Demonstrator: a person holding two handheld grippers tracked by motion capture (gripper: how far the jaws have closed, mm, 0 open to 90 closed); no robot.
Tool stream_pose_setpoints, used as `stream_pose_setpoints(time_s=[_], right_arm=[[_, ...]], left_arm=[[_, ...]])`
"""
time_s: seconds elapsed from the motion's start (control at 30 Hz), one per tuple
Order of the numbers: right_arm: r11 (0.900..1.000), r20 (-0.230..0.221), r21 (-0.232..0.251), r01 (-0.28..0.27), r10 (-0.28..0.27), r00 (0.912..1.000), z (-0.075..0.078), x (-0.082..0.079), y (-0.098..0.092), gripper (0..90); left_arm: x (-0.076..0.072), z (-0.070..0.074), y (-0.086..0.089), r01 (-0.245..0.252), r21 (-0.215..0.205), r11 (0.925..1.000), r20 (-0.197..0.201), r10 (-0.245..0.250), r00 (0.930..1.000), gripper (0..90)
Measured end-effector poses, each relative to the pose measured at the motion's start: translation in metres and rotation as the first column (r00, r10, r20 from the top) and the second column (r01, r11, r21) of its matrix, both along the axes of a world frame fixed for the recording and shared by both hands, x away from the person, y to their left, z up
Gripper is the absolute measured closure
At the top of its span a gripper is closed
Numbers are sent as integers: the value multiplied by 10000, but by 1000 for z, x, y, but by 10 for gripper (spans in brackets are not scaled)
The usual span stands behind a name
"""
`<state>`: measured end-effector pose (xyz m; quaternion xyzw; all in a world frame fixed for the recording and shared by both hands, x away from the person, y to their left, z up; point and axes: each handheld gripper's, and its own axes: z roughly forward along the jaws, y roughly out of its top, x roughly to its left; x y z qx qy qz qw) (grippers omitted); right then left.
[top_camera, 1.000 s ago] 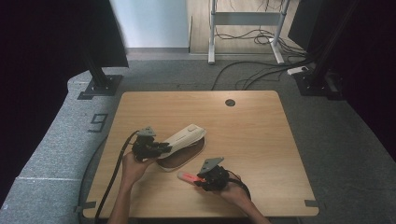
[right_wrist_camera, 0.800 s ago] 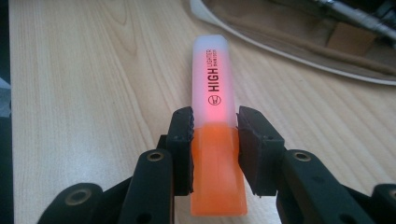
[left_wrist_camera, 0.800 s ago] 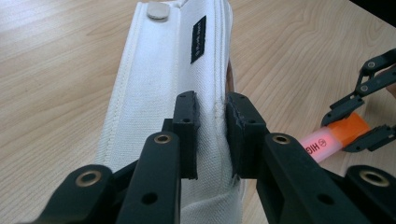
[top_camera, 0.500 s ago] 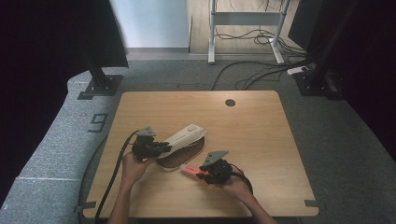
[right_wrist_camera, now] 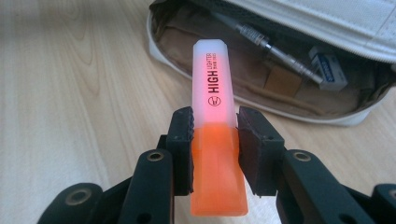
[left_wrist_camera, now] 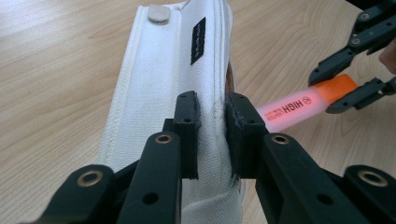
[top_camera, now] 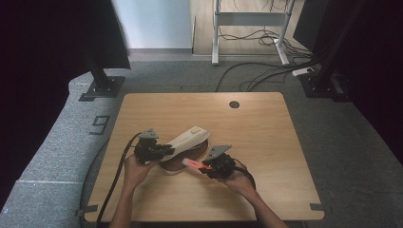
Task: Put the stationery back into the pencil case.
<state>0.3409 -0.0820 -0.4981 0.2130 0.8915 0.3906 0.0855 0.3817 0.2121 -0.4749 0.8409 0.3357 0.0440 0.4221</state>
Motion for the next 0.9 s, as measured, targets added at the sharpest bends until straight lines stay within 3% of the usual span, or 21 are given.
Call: stream_pose_setpoints(time_s=[0.53, 0.9], right_arm=[[9997, 70, -189, -180, 182, 9998, -5, 27, 26, 656], [9979, 124, -392, -511, 516, 9986, -11, 36, 47, 656]], left_arm=[[0, 0, 0, 14, -23, 10000, 4, -14, 10000, 755], [0, 1, 0, 36, -36, 10000, -27, -36, 10000, 754]])
